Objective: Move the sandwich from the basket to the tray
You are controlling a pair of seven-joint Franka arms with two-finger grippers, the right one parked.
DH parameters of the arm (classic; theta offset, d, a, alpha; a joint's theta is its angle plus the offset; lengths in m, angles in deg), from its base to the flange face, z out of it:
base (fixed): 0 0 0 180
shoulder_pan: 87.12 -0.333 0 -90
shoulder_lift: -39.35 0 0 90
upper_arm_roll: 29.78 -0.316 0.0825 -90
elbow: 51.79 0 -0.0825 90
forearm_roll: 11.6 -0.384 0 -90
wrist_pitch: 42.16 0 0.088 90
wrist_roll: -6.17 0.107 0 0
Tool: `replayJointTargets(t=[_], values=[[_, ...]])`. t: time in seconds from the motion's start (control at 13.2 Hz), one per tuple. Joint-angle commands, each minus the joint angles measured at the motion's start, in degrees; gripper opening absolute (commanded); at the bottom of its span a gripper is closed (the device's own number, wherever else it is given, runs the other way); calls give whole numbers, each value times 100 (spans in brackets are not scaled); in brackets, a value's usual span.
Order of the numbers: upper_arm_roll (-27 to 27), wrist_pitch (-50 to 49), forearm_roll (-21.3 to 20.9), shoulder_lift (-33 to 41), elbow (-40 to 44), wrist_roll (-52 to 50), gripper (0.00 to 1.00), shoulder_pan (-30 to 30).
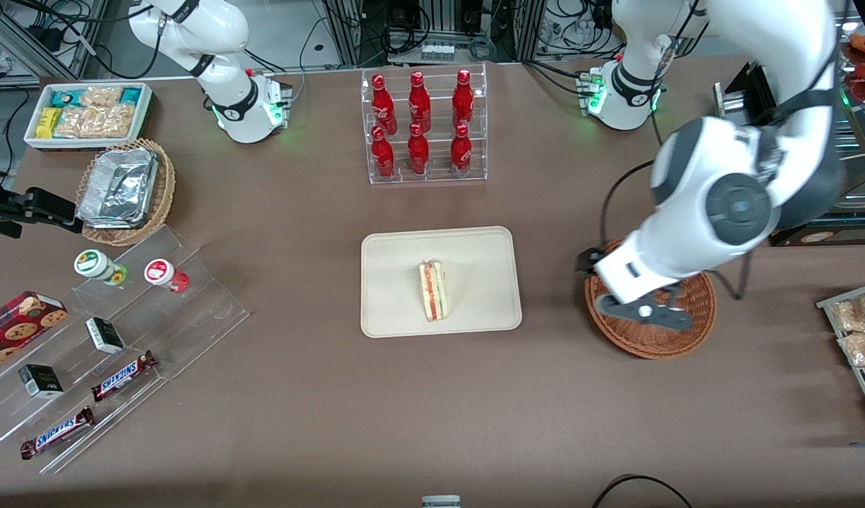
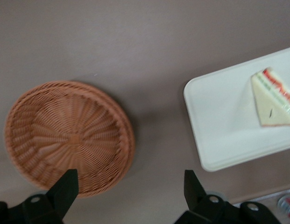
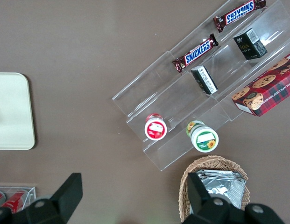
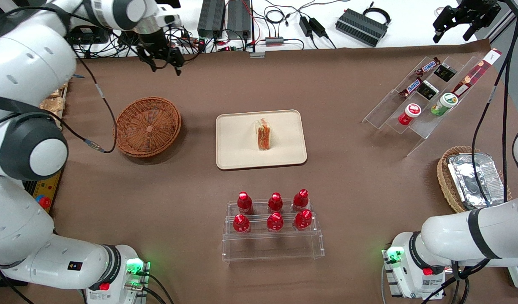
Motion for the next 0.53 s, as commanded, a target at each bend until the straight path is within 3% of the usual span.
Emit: replayJointTargets(t=[0.0,0.46], values=[[78,-133,44,631,-592,457,100,-479],[395,-491,0,1679,-1219,590,100,-1228]])
